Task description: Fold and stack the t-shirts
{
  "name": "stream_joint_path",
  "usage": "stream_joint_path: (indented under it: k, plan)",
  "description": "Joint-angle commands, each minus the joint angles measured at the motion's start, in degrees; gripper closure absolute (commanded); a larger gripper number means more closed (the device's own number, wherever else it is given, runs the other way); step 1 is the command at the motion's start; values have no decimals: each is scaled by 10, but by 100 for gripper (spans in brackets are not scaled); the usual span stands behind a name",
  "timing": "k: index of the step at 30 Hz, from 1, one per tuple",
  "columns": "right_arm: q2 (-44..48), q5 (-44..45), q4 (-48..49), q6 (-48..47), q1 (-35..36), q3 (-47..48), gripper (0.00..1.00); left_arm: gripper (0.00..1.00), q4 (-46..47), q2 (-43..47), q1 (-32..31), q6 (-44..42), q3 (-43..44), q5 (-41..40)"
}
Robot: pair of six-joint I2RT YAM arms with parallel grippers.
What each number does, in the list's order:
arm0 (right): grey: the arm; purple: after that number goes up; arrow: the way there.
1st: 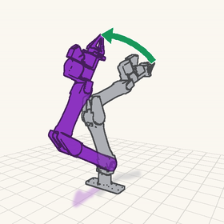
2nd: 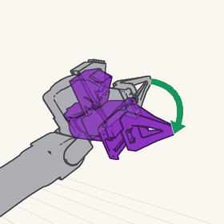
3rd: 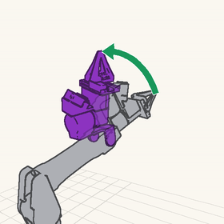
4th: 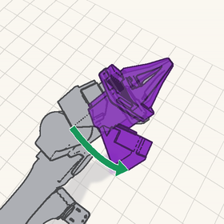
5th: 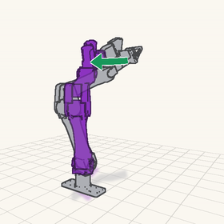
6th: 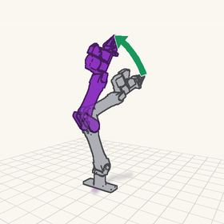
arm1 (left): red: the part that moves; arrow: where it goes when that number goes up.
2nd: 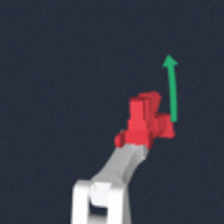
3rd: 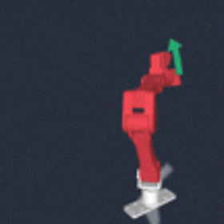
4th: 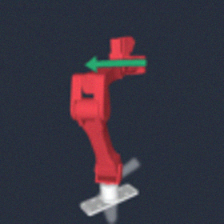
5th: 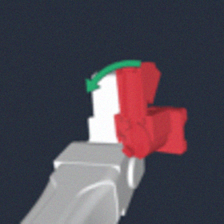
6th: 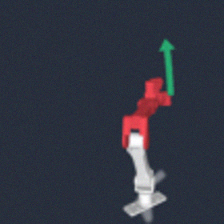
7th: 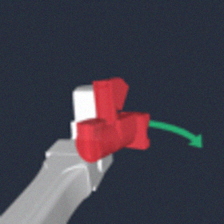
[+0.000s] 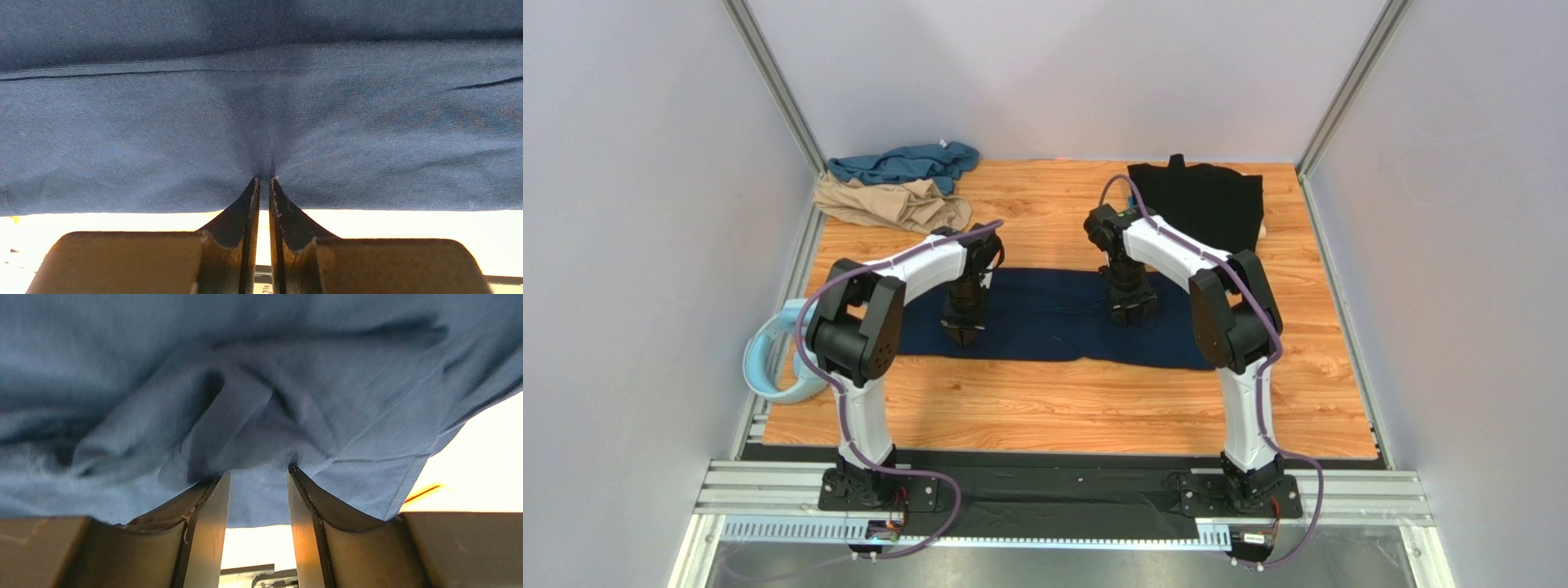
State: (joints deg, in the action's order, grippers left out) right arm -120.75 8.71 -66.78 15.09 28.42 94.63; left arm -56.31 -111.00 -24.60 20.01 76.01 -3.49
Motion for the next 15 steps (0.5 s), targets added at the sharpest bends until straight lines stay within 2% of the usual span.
stream_joint_path:
  k: [1, 6, 15]
  plan:
    - [-15, 49, 9, -2, 0, 42, 56, 84, -5, 13, 1, -14, 5, -1]
    - [-33, 73, -1, -3, -1, 72, 56, 84, -7, 13, 1, -15, 5, -2]
    - [-32, 92, 6, -2, -1, 74, 57, 84, -4, 14, 1, -12, -2, 2]
